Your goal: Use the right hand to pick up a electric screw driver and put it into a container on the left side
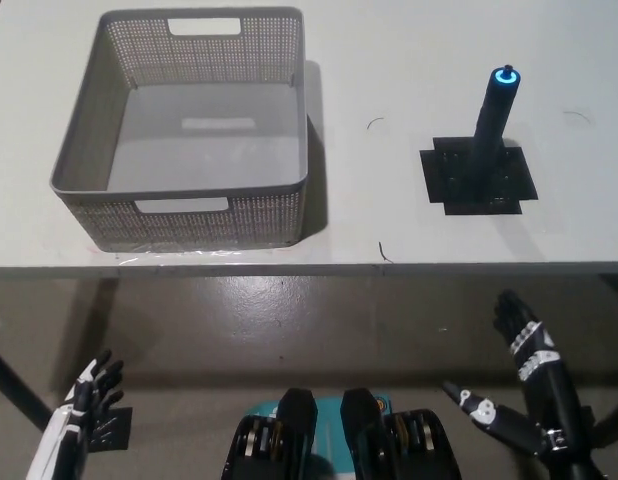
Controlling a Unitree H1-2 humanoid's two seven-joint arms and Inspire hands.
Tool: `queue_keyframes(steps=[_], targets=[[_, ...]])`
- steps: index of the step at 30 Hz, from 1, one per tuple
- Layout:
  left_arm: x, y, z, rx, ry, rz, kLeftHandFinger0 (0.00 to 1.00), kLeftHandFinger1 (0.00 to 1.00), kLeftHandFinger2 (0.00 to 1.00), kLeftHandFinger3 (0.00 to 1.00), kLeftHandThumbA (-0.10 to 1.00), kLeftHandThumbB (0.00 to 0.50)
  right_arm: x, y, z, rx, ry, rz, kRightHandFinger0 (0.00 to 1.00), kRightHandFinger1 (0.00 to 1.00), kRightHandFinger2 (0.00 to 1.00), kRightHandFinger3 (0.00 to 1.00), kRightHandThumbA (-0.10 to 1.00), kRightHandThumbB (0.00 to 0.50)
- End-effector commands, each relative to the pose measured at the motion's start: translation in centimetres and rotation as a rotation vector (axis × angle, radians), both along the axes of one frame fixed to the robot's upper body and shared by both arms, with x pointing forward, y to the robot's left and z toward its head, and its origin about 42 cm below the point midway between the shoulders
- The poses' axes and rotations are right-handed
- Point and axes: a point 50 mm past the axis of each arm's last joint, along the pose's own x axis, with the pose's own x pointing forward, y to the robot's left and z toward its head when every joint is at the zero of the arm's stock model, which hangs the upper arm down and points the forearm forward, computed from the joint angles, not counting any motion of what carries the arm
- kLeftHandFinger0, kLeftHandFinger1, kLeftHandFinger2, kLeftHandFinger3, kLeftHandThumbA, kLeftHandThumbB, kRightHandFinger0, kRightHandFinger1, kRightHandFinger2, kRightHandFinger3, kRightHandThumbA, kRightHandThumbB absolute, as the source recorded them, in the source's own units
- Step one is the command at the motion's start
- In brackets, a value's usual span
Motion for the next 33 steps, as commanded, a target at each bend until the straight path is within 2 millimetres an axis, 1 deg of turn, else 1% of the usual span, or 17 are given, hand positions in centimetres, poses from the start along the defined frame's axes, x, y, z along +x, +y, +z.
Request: queue_keyframes(steps=[1, 2, 3, 5, 7, 8, 10, 11, 12, 13, 16, 20, 24, 26, 28, 29, 33], targets=[[-0.3, -1.1, 1.2, -0.050, -0.077, -0.052, 1.00, 1.00, 1.00, 1.00, 1.00, 0.133, -0.4, -0.1, 4.0, 0.020, -0.198, -0.052, 1.00, 1.00, 1.00, 1.00, 0.91, 0.290], [-0.4, -1.6, 1.2, -0.061, -0.075, -0.058, 1.00, 1.00, 1.00, 1.00, 1.00, 0.137, -0.3, -0.2, 5.1, 0.020, -0.226, -0.072, 1.00, 1.00, 1.00, 1.00, 0.93, 0.323], [-0.4, -1.9, 1.2, -0.061, -0.077, -0.061, 1.00, 1.00, 1.00, 1.00, 1.00, 0.138, -0.3, -0.3, 5.6, 0.013, -0.239, -0.083, 1.00, 1.00, 1.00, 1.00, 0.94, 0.324], [-0.3, -2.5, 1.1, -0.093, -0.080, -0.065, 1.00, 1.00, 1.00, 1.00, 1.00, 0.154, 0.4, -0.7, 6.8, 0.005, -0.275, -0.117, 1.00, 1.00, 1.00, 1.00, 0.96, 0.346], [-0.2, -3.2, 1.1, -0.103, -0.083, -0.070, 1.00, 1.00, 1.00, 1.00, 1.00, 0.182, 1.3, -1.1, 7.8, 0.007, -0.296, -0.141, 1.00, 1.00, 1.00, 1.00, 0.97, 0.342], [-0.3, -3.6, 1.0, -0.102, -0.086, -0.068, 1.00, 1.00, 1.00, 1.00, 1.00, 0.180, 2.0, -1.3, 8.5, 0.007, -0.306, -0.158, 1.00, 1.00, 1.00, 1.00, 0.98, 0.332], [-0.4, -4.0, 0.9, -0.096, -0.092, -0.065, 1.00, 1.00, 1.00, 1.00, 1.00, 0.169, 2.7, -1.6, 9.0, 0.010, -0.312, -0.175, 1.00, 1.00, 1.00, 1.00, 0.99, 0.338], [-0.5, -4.4, 0.7, -0.100, -0.094, -0.063, 1.00, 1.00, 1.00, 1.00, 1.00, 0.150, 3.5, -1.8, 9.4, 0.028, -0.315, -0.186, 1.00, 1.00, 1.00, 1.00, 0.98, 0.351], [-0.6, -4.6, 0.6, -0.102, -0.095, -0.061, 1.00, 1.00, 1.00, 1.00, 1.00, 0.143, 4.1, -1.9, 9.6, 0.032, -0.311, -0.190, 1.00, 1.00, 1.00, 1.00, 0.98, 0.350], [-0.7, -4.9, 0.5, -0.105, -0.091, -0.060, 1.00, 1.00, 1.00, 1.00, 1.00, 0.146, 4.8, -2.2, 9.9, 0.027, -0.305, -0.199, 1.00, 1.00, 1.00, 1.00, 0.99, 0.347], [-1.2, -5.2, 0.0, -0.110, -0.089, -0.056, 1.00, 1.00, 1.00, 1.00, 1.00, 0.141, 6.8, -2.7, 10.9, 0.011, -0.271, -0.226, 1.00, 1.00, 1.00, 1.00, 1.00, 0.376], [-1.4, -5.3, -0.1, -0.109, -0.083, -0.055, 1.00, 1.00, 1.00, 1.00, 1.00, 0.145, 9.4, -3.2, 11.8, 0.028, -0.261, -0.241, 1.00, 1.00, 1.00, 1.00, 0.99, 0.379], [-1.5, -5.2, -0.1, -0.114, -0.082, -0.057, 1.00, 1.00, 1.00, 1.00, 1.00, 0.144, 12.5, -3.8, 12.9, 0.055, -0.240, -0.271, 1.00, 1.00, 1.00, 1.00, 0.99, 0.417], [-1.6, -5.0, -0.4, -0.104, -0.086, -0.050, 1.00, 1.00, 1.00, 1.00, 1.00, 0.139, 13.9, -4.1, 13.3, 0.068, -0.235, -0.281, 1.00, 1.00, 1.00, 1.00, 1.00, 0.399], [-1.7, -5.0, -0.4, -0.109, -0.085, -0.051, 1.00, 1.00, 1.00, 1.00, 1.00, 0.142, 15.8, -4.6, 13.6, 0.087, -0.216, -0.288, 1.00, 1.00, 1.00, 1.00, 1.00, 0.351], [-1.7, -4.8, -0.5, -0.108, -0.083, -0.050, 1.00, 1.00, 1.00, 1.00, 1.00, 0.141, 16.7, -4.7, 13.7, 0.092, -0.203, -0.295, 1.00, 1.00, 1.00, 1.00, 1.00, 0.363], [-2.1, -4.7, -0.6, -0.109, -0.081, -0.049, 1.00, 1.00, 1.00, 1.00, 1.00, 0.155, 19.4, -5.1, 14.2, 0.099, -0.169, -0.297, 1.00, 1.00, 1.00, 1.00, 1.00, 0.329]])
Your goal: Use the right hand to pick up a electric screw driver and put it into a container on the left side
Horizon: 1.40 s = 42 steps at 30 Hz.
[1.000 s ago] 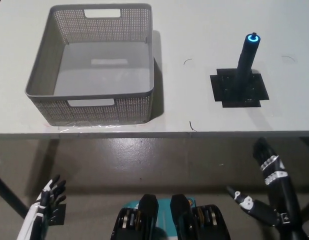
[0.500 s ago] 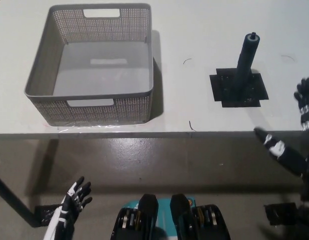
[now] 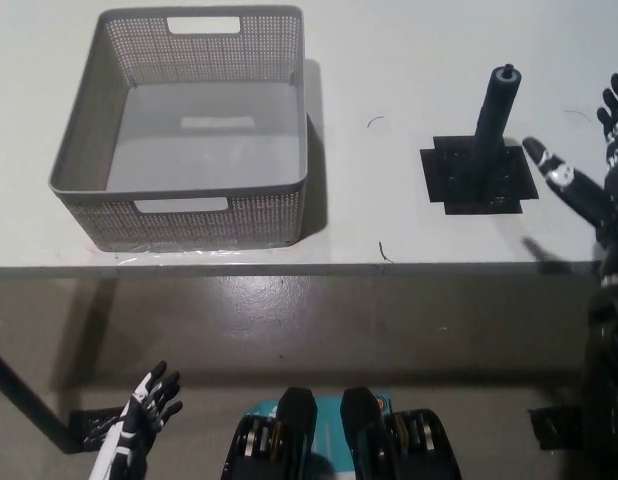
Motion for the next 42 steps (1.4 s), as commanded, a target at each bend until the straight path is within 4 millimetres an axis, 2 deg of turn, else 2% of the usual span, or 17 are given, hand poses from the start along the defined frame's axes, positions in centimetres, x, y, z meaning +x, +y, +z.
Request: queue_keyframes(steps=[1, 7, 10, 16, 23, 24, 26, 30, 36, 38, 39, 42], targets=[[-0.5, 0.5, 0.3, 0.004, -0.049, -0.002, 1.00, 1.00, 1.00, 1.00, 1.00, 0.162, 2.7, -0.7, 2.6, 0.041, -0.030, -0.027, 1.00, 1.00, 1.00, 1.00, 1.00, 0.330], [-0.8, 0.6, 0.1, 0.001, -0.043, 0.007, 1.00, 1.00, 1.00, 1.00, 1.00, 0.155, 6.9, -1.0, 3.1, 0.029, 0.028, -0.044, 1.00, 1.00, 1.00, 1.00, 1.00, 0.378], [-0.8, 0.6, 0.1, -0.005, -0.036, 0.004, 1.00, 1.00, 1.00, 1.00, 1.00, 0.179, 7.9, -0.8, 3.1, 0.029, 0.056, -0.046, 1.00, 1.00, 1.00, 1.00, 1.00, 0.375], [-0.8, 0.5, 0.0, -0.005, -0.036, 0.004, 1.00, 1.00, 1.00, 1.00, 1.00, 0.164, 10.0, 0.0, 3.1, 0.049, 0.140, -0.014, 1.00, 1.00, 1.00, 1.00, 1.00, 0.429], [-0.8, 0.6, 0.1, -0.008, -0.038, 0.001, 1.00, 1.00, 1.00, 1.00, 1.00, 0.171, 11.9, 0.8, 2.9, 0.079, 0.160, 0.009, 1.00, 1.00, 1.00, 1.00, 1.00, 0.436], [-0.8, 0.6, 0.1, -0.005, -0.039, 0.001, 1.00, 1.00, 1.00, 1.00, 1.00, 0.168, 12.0, 0.9, 2.8, 0.072, 0.166, 0.005, 1.00, 1.00, 1.00, 1.00, 1.00, 0.468], [-0.8, 0.7, 0.1, -0.001, -0.035, 0.002, 1.00, 1.00, 1.00, 1.00, 1.00, 0.161, 12.3, 0.9, 2.6, 0.076, 0.172, 0.005, 1.00, 1.00, 1.00, 1.00, 1.00, 0.483], [-0.8, 0.7, 0.1, 0.001, -0.032, -0.002, 1.00, 1.00, 1.00, 1.00, 1.00, 0.152, 12.7, 1.3, 2.6, 0.071, 0.178, 0.005, 1.00, 1.00, 1.00, 1.00, 1.00, 0.473], [-0.9, 0.6, -0.2, -0.004, -0.032, 0.004, 1.00, 1.00, 1.00, 1.00, 1.00, 0.147, 13.2, 2.0, 2.2, 0.032, 0.210, 0.004, 1.00, 1.00, 1.00, 1.00, 1.00, 0.500], [-1.0, 0.6, -0.2, -0.003, -0.031, 0.004, 1.00, 1.00, 1.00, 1.00, 1.00, 0.154, 13.3, 2.2, 2.0, 0.042, 0.226, 0.015, 1.00, 1.00, 1.00, 1.00, 1.00, 0.484], [-1.0, 0.6, -0.2, -0.004, -0.031, 0.002, 1.00, 1.00, 1.00, 1.00, 1.00, 0.153, 13.4, 2.2, 1.9, 0.043, 0.238, 0.018, 1.00, 1.00, 1.00, 1.00, 0.98, 0.452], [-1.1, 0.6, -0.1, 0.005, -0.034, 0.003, 1.00, 1.00, 1.00, 1.00, 1.00, 0.150, 13.6, 2.3, 1.9, 0.045, 0.251, 0.022, 1.00, 1.00, 1.00, 1.00, 0.94, 0.432]])
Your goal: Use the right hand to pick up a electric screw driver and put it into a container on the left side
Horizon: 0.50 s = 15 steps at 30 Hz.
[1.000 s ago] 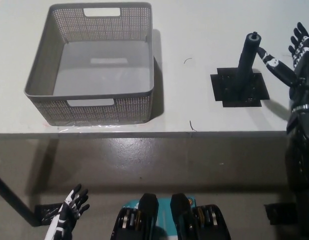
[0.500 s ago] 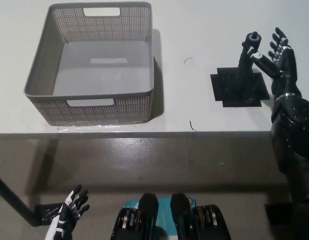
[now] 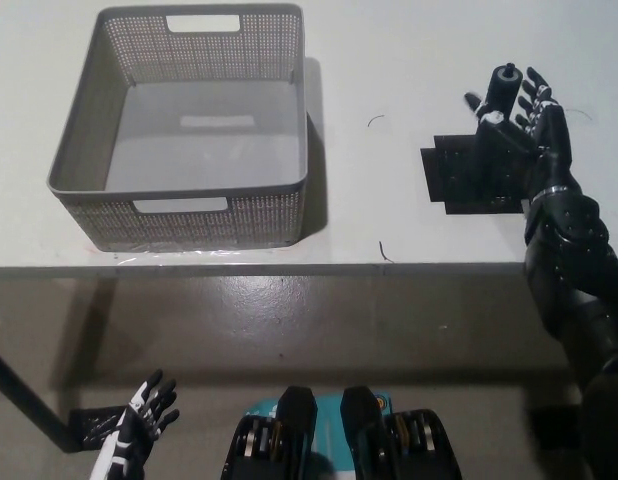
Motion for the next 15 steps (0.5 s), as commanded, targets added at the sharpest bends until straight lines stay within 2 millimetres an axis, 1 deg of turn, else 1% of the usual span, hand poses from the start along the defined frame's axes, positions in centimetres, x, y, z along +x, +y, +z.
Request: queue_keyframes(steps=[1, 2, 3, 5, 6, 8, 11, 13, 14, 15], targets=[[-0.47, 0.47, 0.43, 0.014, -0.038, -0.003, 1.00, 1.00, 1.00, 1.00, 1.00, 0.149, 1.91, -0.13, 5.14, -0.011, -0.135, -0.003, 1.00, 1.00, 1.00, 1.00, 0.93, 0.426], [-0.47, 0.49, 0.43, 0.014, -0.038, -0.004, 1.00, 1.00, 1.00, 1.00, 1.00, 0.150, 2.02, -0.10, 5.10, -0.011, -0.121, 0.000, 1.00, 1.00, 1.00, 1.00, 0.93, 0.434], [-0.47, 0.49, 0.43, 0.014, -0.038, -0.004, 1.00, 1.00, 1.00, 1.00, 1.00, 0.151, 2.05, -0.10, 5.08, -0.011, -0.116, 0.000, 1.00, 1.00, 1.00, 1.00, 0.93, 0.431], [-0.46, 0.42, 0.39, 0.010, -0.037, -0.009, 1.00, 1.00, 1.00, 1.00, 1.00, 0.148, 2.19, -0.24, 4.91, -0.009, -0.086, 0.000, 1.00, 1.00, 1.00, 1.00, 0.92, 0.448], [-0.44, 0.41, 0.35, 0.009, -0.035, -0.014, 1.00, 1.00, 1.00, 1.00, 1.00, 0.156, 2.23, -0.22, 4.83, -0.010, -0.075, 0.002, 1.00, 1.00, 1.00, 1.00, 0.92, 0.436], [-0.38, 0.38, 0.24, 0.013, -0.038, -0.009, 1.00, 1.00, 1.00, 1.00, 1.00, 0.155, 2.29, -0.11, 4.69, -0.008, -0.057, 0.010, 1.00, 1.00, 1.00, 1.00, 0.91, 0.431], [-0.44, 0.45, 0.28, 0.023, -0.037, -0.007, 1.00, 1.00, 1.00, 1.00, 1.00, 0.152, 2.36, 0.17, 4.57, -0.010, -0.040, 0.013, 1.00, 1.00, 1.00, 1.00, 0.90, 0.475], [-0.40, 0.52, 0.32, 0.026, -0.037, -0.008, 1.00, 1.00, 1.00, 1.00, 1.00, 0.152, 2.43, 0.38, 4.66, -0.014, -0.040, 0.023, 1.00, 1.00, 1.00, 1.00, 0.90, 0.477], [-0.40, 0.53, 0.31, 0.022, -0.037, -0.011, 1.00, 1.00, 1.00, 1.00, 1.00, 0.144, 2.45, 0.45, 4.66, -0.017, -0.037, 0.027, 1.00, 1.00, 1.00, 1.00, 0.90, 0.469], [-0.43, 0.58, 0.29, 0.027, -0.035, -0.014, 1.00, 1.00, 1.00, 1.00, 1.00, 0.153, 2.50, 0.63, 4.70, -0.019, -0.033, 0.035, 1.00, 1.00, 1.00, 1.00, 0.89, 0.466]])
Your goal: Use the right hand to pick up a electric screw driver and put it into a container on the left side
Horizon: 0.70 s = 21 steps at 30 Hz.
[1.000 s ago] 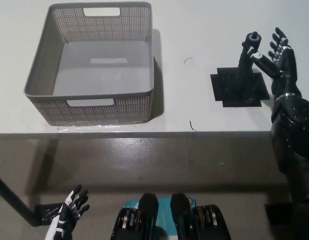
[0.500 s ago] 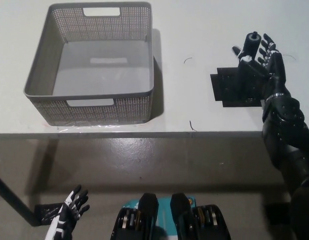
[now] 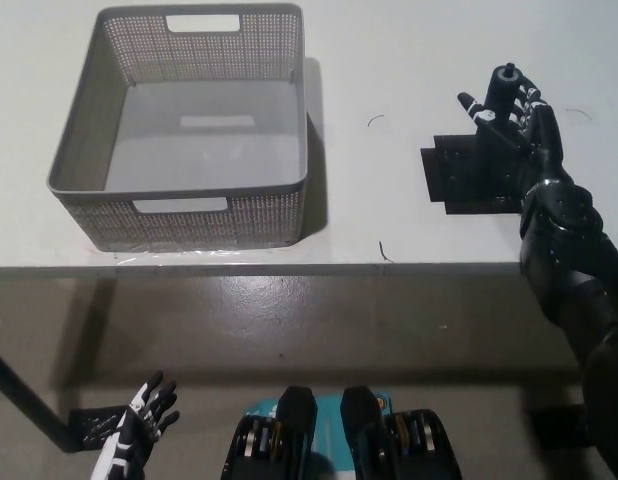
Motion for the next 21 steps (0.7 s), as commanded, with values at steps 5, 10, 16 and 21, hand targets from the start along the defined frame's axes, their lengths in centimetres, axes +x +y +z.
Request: queue_keyframes(steps=[5, 10, 16, 21], targets=[[-0.3, 0.5, 0.4, 0.034, -0.043, -0.018, 1.00, 1.00, 1.00, 1.00, 1.00, 0.154, 1.7, 0.6, 4.4, -0.003, -0.081, 0.029, 1.00, 1.00, 1.00, 1.00, 0.86, 0.481], [-0.2, 0.5, 0.4, 0.030, -0.043, -0.023, 1.00, 1.00, 1.00, 1.00, 1.00, 0.149, 1.9, 0.9, 4.6, -0.016, -0.067, 0.033, 1.00, 1.00, 1.00, 1.00, 0.85, 0.464], [0.0, 0.5, 0.6, 0.041, -0.051, -0.033, 1.00, 1.00, 1.00, 1.00, 1.00, 0.135, 2.2, 1.5, 5.2, -0.065, -0.039, 0.030, 1.00, 1.00, 1.00, 1.00, 0.86, 0.473], [0.1, 0.5, 0.7, 0.045, -0.051, -0.034, 1.00, 1.00, 1.00, 1.00, 1.00, 0.146, 2.4, 2.2, 5.8, -0.092, -0.015, 0.026, 1.00, 1.00, 1.00, 1.00, 0.81, 0.492]])
